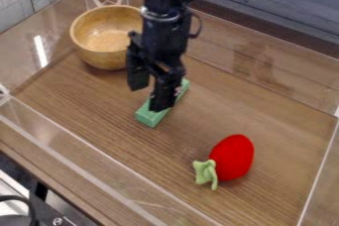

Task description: Put the green block in the brown bowl

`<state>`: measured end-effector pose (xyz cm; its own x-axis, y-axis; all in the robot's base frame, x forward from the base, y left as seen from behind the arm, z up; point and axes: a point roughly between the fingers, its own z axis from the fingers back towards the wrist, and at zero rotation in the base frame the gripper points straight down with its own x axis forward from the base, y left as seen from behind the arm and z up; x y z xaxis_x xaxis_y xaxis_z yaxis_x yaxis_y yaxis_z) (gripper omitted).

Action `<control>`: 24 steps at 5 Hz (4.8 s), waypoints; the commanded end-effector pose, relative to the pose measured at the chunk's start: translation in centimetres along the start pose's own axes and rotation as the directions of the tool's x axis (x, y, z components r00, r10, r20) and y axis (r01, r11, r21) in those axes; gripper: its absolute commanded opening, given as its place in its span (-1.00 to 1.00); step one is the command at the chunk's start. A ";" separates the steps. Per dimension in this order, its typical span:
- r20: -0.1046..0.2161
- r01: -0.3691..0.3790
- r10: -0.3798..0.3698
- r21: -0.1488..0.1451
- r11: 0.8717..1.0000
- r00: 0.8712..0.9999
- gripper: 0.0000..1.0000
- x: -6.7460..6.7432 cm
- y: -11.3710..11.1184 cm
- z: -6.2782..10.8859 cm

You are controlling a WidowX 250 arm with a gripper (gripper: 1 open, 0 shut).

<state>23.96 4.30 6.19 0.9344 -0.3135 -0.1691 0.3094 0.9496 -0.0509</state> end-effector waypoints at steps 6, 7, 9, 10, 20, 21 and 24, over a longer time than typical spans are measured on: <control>0.198 -0.025 0.015 0.048 0.999 0.980 1.00 2.3 0.4 -2.1; 0.217 -0.030 0.020 0.045 0.999 0.976 1.00 2.5 0.4 -2.2; 0.237 -0.037 0.027 0.037 0.999 0.971 1.00 2.7 0.3 -2.0; 0.244 -0.038 0.029 0.032 0.999 0.969 1.00 2.7 0.2 -1.7; 0.385 -0.154 0.138 0.010 0.988 0.913 -1.00 4.5 2.1 5.6; 0.375 -0.141 0.125 0.017 0.990 0.919 1.00 4.5 2.1 3.9; 0.307 -0.097 0.082 0.031 0.995 0.948 1.00 5.2 2.3 -0.2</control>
<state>28.92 4.89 3.96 0.9716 -0.2127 0.1035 0.2159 0.9762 -0.0215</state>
